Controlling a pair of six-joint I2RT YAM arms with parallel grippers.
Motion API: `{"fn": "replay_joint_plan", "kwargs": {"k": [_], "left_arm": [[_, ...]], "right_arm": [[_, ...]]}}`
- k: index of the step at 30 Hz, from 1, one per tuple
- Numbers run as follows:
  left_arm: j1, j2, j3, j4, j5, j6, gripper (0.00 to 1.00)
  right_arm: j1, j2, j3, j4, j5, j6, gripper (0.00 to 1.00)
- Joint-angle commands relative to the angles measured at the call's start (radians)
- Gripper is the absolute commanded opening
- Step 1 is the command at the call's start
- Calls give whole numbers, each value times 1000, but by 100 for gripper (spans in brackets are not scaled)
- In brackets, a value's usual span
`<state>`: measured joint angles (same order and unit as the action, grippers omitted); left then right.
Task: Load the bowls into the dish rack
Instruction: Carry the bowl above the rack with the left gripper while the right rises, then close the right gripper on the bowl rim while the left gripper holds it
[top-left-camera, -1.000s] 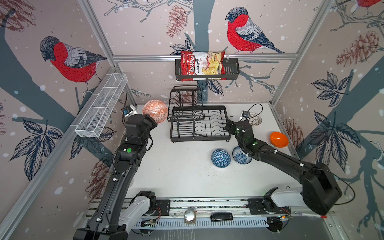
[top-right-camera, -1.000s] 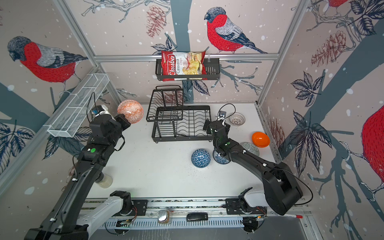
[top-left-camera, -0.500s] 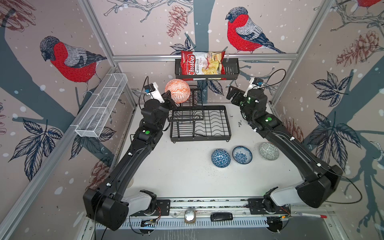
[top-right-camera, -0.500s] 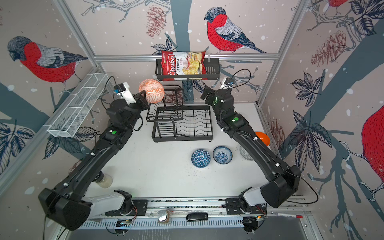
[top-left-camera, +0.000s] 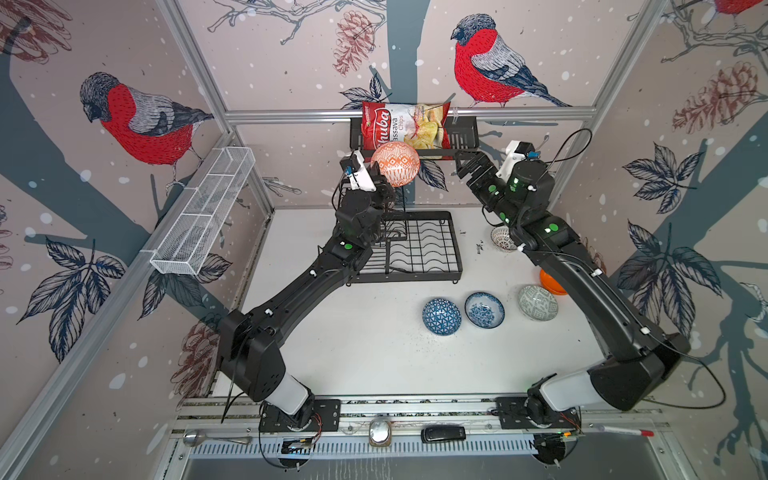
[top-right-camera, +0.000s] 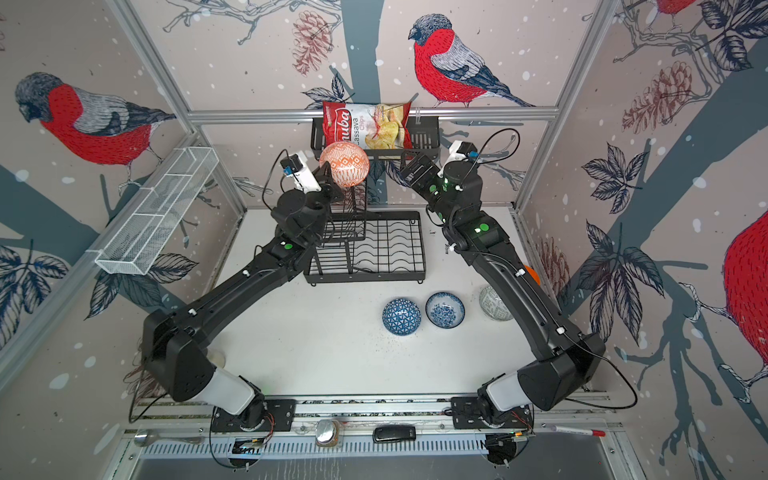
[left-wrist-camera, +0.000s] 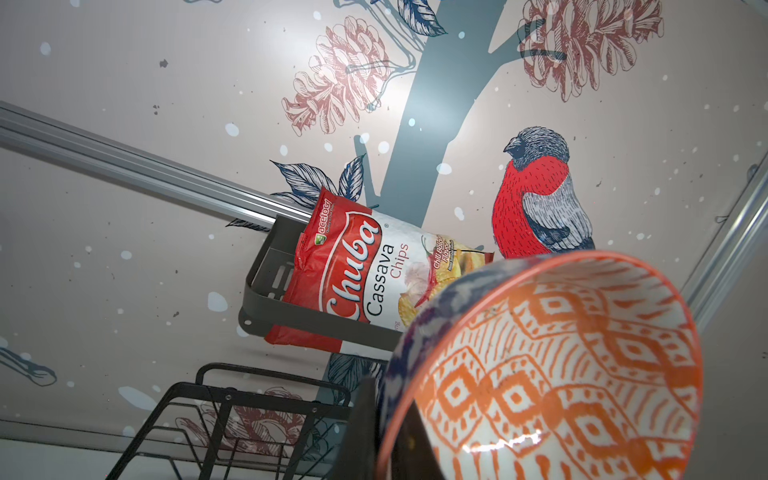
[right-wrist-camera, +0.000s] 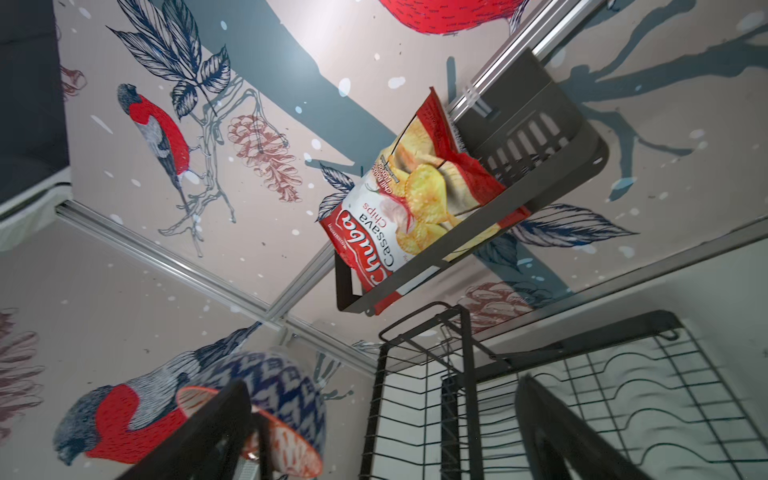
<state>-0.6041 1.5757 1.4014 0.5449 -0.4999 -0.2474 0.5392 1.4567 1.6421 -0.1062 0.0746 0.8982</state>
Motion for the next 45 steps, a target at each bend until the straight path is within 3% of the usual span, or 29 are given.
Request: {"fn": "replay_joint_plan", "kwargs": {"k": [1, 8, 18, 25, 36, 42, 45], "left_arm": [[-27, 37, 22, 200, -68, 74, 0], [-84, 147, 107, 255, -130, 176, 0], [-133, 200, 104, 364, -182, 248, 0], [-165, 217, 79, 450, -184, 319, 0], [-192, 209, 25, 528, -196, 385, 0], [-195, 196, -11, 571, -201, 398, 0], [-196, 193, -25, 592, -204, 406, 0]], "right_arm": [[22, -4, 5, 78, -70, 103, 100], [64, -16, -40, 199, -111, 258, 100], [86, 36, -40, 315, -128, 407, 99], [84, 106, -18, 387, -147, 493, 94], [54, 178, 26, 386, -162, 592, 79], [47, 199, 65, 357, -164, 599, 65], [51, 203, 68, 351, -163, 604, 50]]}}
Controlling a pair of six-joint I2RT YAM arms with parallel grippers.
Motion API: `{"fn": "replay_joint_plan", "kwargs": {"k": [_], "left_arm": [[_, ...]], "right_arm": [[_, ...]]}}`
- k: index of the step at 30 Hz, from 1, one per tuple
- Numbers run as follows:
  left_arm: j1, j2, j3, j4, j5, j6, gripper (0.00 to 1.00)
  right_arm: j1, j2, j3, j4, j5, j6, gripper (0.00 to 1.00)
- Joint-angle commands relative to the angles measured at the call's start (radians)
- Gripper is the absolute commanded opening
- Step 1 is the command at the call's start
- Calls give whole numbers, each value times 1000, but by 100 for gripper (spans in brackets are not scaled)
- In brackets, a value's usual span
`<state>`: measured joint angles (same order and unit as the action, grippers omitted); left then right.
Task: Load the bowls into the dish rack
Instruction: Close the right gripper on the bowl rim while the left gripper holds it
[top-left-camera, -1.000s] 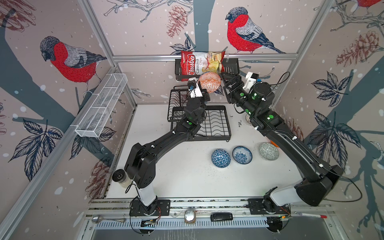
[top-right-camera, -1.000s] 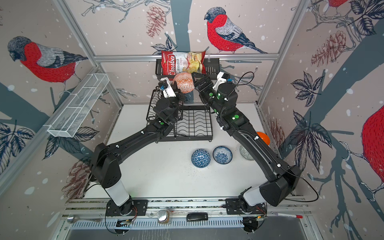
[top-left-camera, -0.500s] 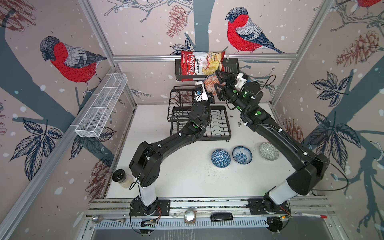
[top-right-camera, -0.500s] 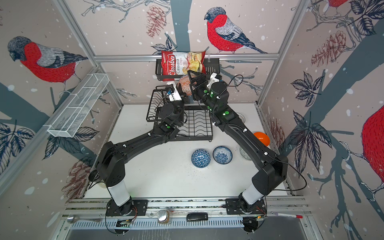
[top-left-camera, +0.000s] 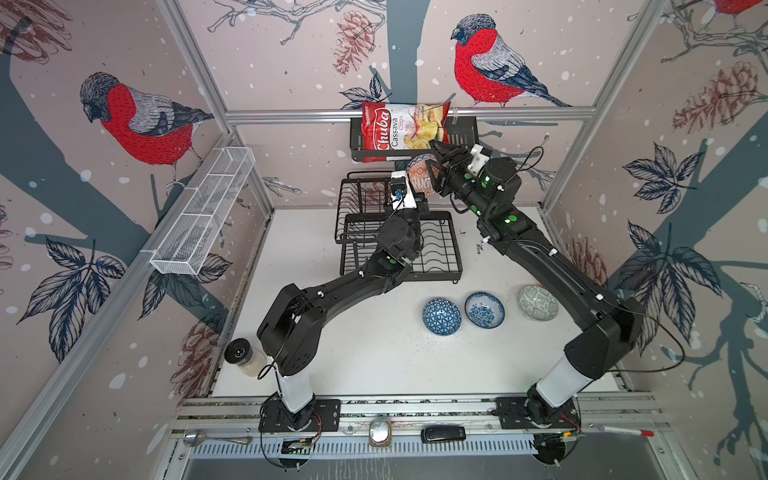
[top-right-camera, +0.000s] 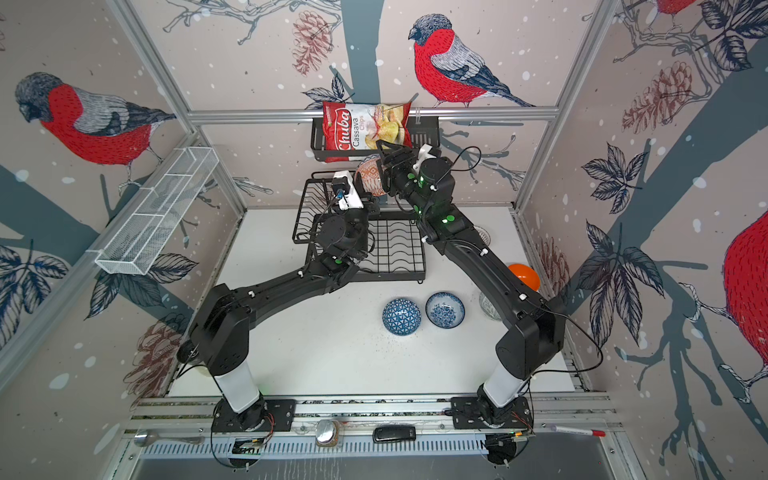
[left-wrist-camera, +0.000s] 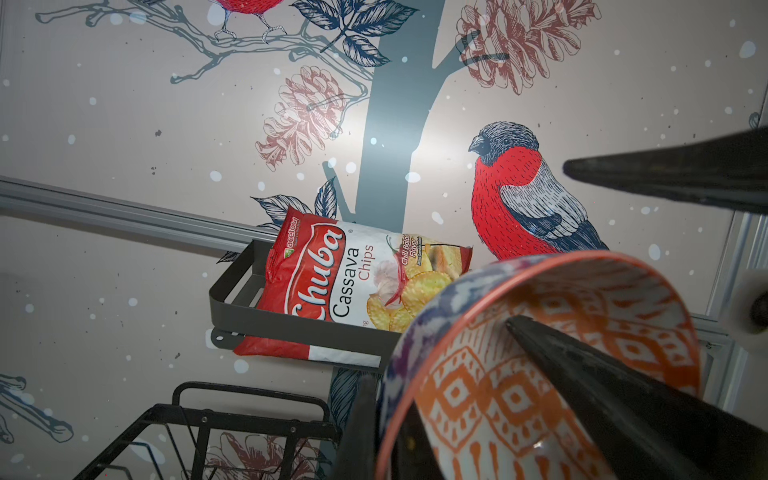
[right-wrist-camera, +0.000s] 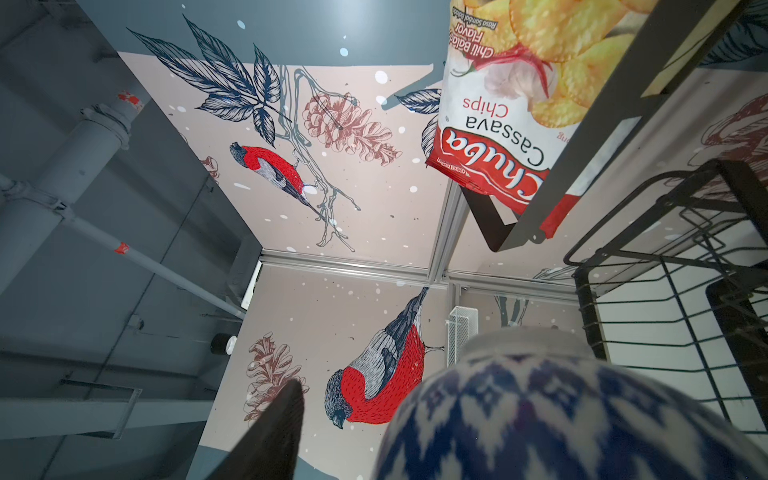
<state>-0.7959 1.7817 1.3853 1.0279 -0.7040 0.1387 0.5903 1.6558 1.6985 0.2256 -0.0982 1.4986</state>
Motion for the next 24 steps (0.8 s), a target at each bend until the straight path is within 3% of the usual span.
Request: {"fn": "replay_joint_plan", "kwargs": {"k": [1, 15, 18, 24], "left_arm": [[-4, -14, -11, 117, 1, 22, 0], [-3, -40, -13, 123, -23, 40, 0], [0, -56, 6, 43, 9, -3, 0], [0, -77, 10, -3, 30, -34, 0]], "right_arm": [[0, 6, 12, 18, 8, 5, 47], [23, -14, -29, 25, 8, -55, 8], [26, -17, -37, 25, -4, -82, 3], [27, -48, -130, 146, -21, -102, 1]]}}
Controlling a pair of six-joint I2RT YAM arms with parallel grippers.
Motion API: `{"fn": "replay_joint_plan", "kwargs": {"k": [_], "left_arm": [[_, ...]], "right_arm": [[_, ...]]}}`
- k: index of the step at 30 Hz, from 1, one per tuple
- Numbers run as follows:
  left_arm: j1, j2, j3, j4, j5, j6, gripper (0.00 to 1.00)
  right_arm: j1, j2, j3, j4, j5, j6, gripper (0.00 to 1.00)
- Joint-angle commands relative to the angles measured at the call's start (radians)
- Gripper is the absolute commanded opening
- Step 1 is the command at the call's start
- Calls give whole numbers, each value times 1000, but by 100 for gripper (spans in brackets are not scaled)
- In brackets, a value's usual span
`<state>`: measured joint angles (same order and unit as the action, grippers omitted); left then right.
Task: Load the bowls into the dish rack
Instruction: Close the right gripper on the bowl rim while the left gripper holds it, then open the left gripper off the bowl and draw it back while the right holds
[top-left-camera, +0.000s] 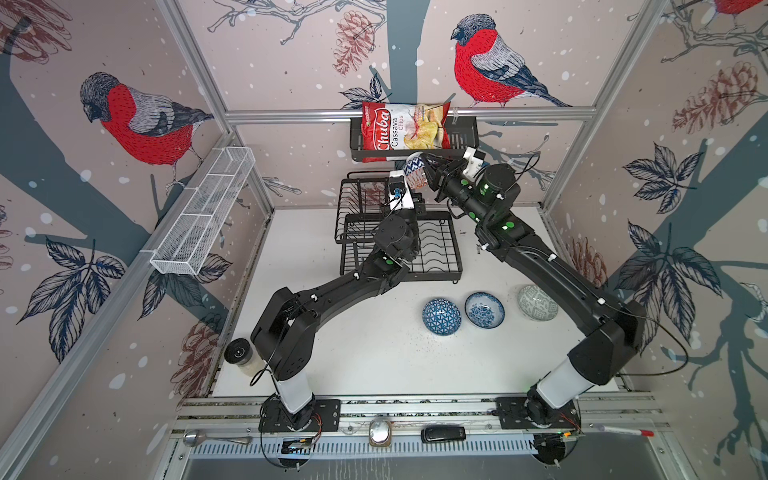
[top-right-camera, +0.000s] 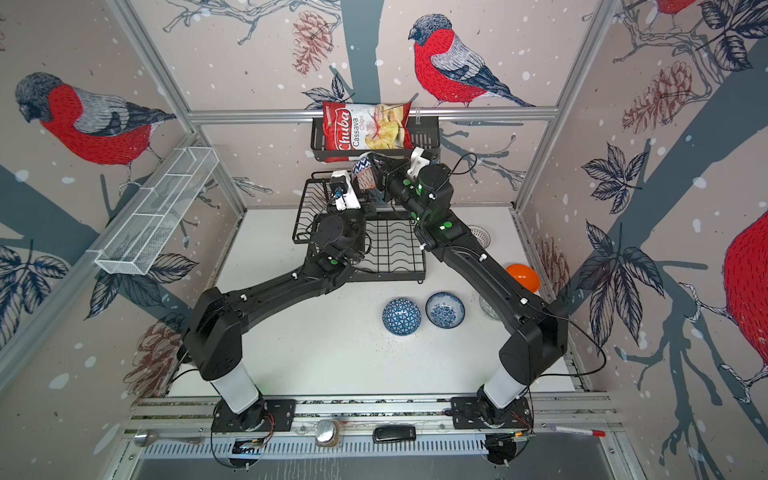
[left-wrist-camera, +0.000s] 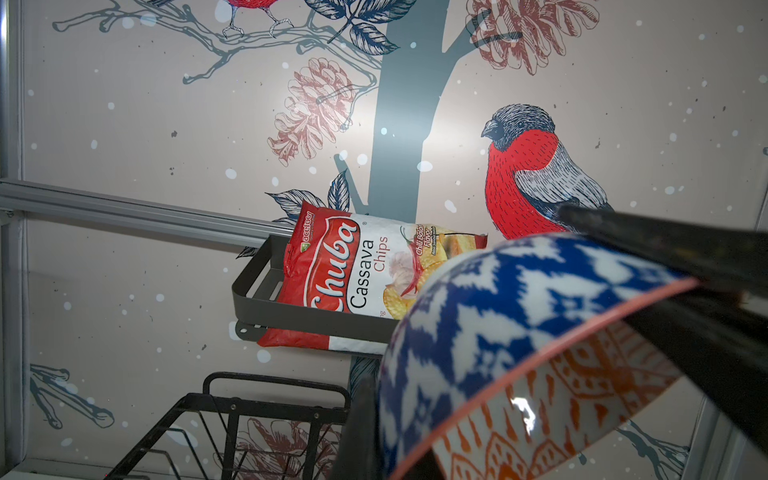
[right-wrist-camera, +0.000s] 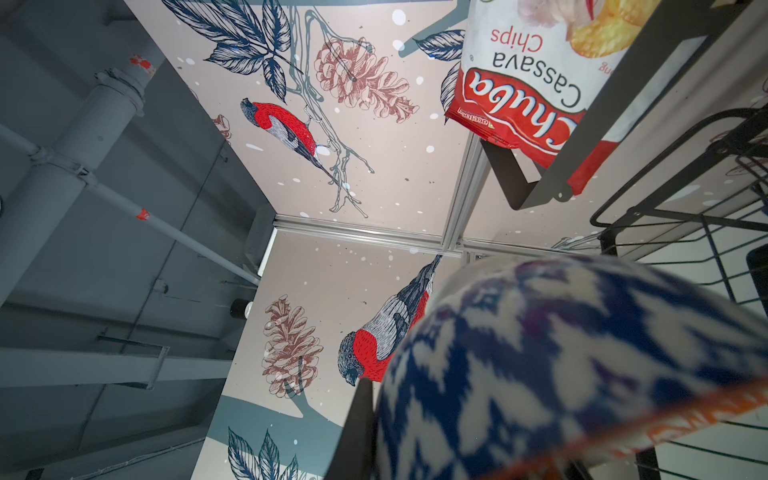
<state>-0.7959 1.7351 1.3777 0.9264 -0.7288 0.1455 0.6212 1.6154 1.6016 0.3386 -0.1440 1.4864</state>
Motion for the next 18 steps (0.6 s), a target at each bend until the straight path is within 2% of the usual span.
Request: {"fn": "replay_joint_plan", "kwargs": {"k": [1, 6, 18], "left_arm": [[0, -32, 17, 88, 58, -44, 0], [-1, -49, 18, 22, 86, -67, 0], [14, -91, -9, -146, 134, -152, 23]], "right_arm": [[-3, -14, -52, 69, 18, -95, 1], [-2, -33, -132, 252, -23, -146, 0], [-20, -74, -227, 413, -42, -184, 0]]}}
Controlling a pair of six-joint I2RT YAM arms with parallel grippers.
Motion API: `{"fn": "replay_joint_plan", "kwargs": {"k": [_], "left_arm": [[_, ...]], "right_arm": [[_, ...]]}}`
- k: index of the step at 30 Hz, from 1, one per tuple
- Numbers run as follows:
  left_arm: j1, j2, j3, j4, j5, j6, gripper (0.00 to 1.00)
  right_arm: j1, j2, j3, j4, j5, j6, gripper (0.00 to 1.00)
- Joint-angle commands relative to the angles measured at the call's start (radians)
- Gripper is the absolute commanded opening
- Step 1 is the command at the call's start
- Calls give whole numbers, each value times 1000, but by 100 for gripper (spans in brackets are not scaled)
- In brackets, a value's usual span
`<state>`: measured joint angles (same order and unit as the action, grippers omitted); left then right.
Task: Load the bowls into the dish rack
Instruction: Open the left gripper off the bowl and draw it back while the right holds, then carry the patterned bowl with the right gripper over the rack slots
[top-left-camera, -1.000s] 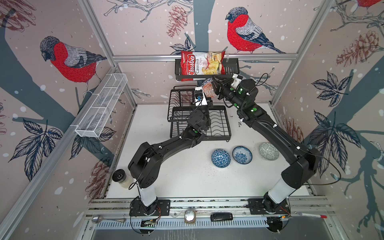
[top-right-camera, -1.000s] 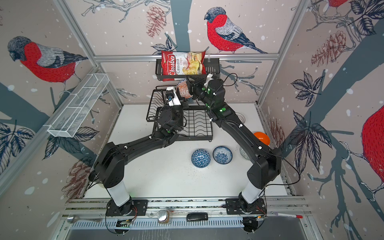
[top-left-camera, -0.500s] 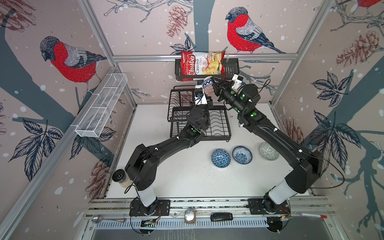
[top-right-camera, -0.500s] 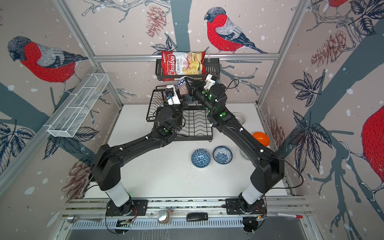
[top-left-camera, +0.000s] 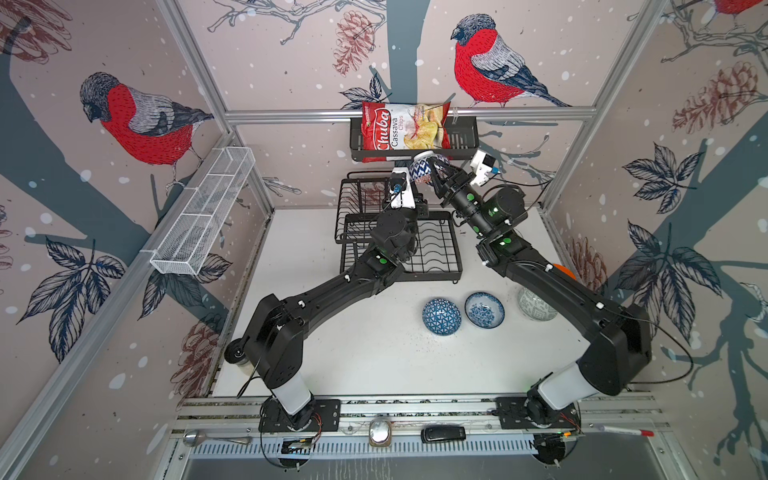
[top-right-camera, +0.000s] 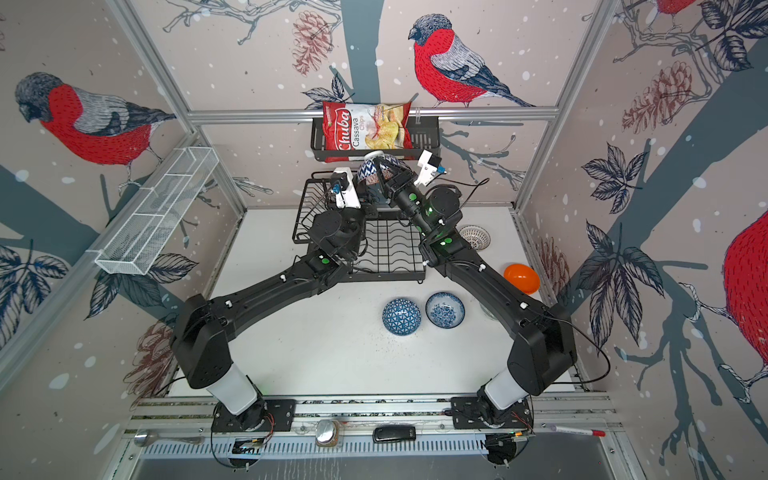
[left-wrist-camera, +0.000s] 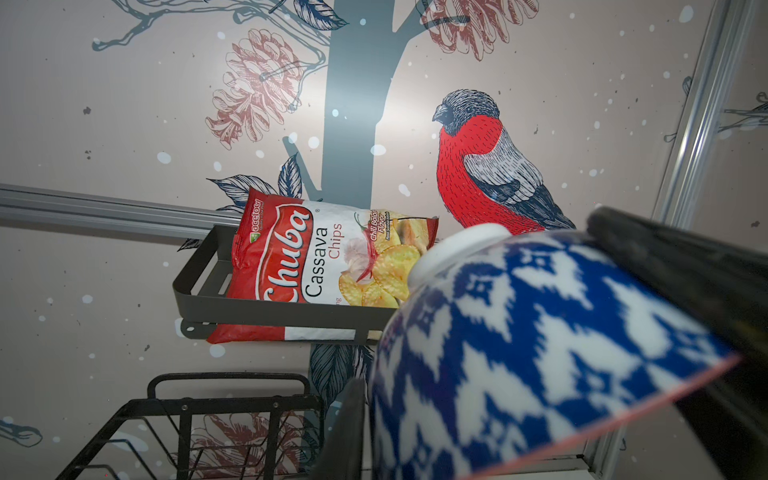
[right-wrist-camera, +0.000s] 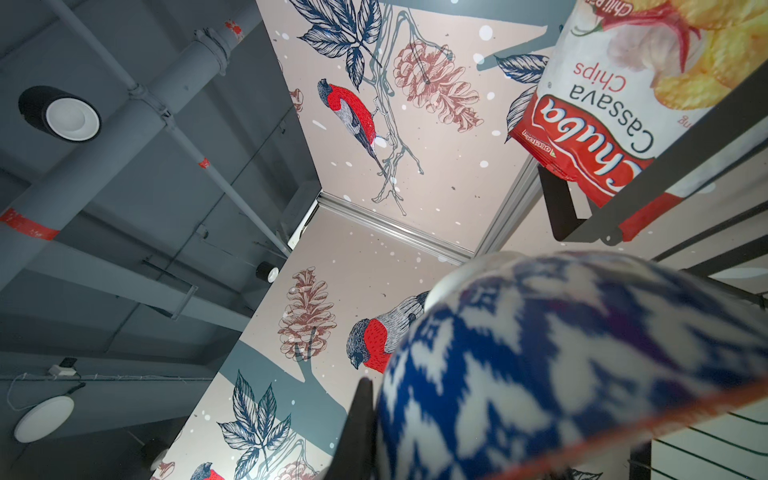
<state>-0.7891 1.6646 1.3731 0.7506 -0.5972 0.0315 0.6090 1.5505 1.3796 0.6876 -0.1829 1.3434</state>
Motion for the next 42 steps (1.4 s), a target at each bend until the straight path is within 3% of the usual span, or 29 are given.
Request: {"fn": "replay_joint_plan", "kwargs": {"k": [1, 12, 21, 28, 36, 42], "left_arm": [[7, -23, -7, 19, 3, -42, 26], [28, -80, -41, -119, 77, -112, 49], [88, -174, -133, -221, 140, -168, 70], [121, -249, -142, -351, 190, -166, 74], [152, -295, -140, -496, 269, -147, 93], [186, -318, -137, -551, 321, -132, 97]], "right_arm": [[-9, -11, -9, 73, -4, -43, 0], [-20, -40, -80, 168, -2, -62, 0], [-27, -113, -152, 128, 22, -127, 0], [-50, -175, -272, 164, 27, -148, 0], [-72, -225, -400, 193, 29, -197, 0], [-94, -219, -463, 205, 11, -206, 0]]}}
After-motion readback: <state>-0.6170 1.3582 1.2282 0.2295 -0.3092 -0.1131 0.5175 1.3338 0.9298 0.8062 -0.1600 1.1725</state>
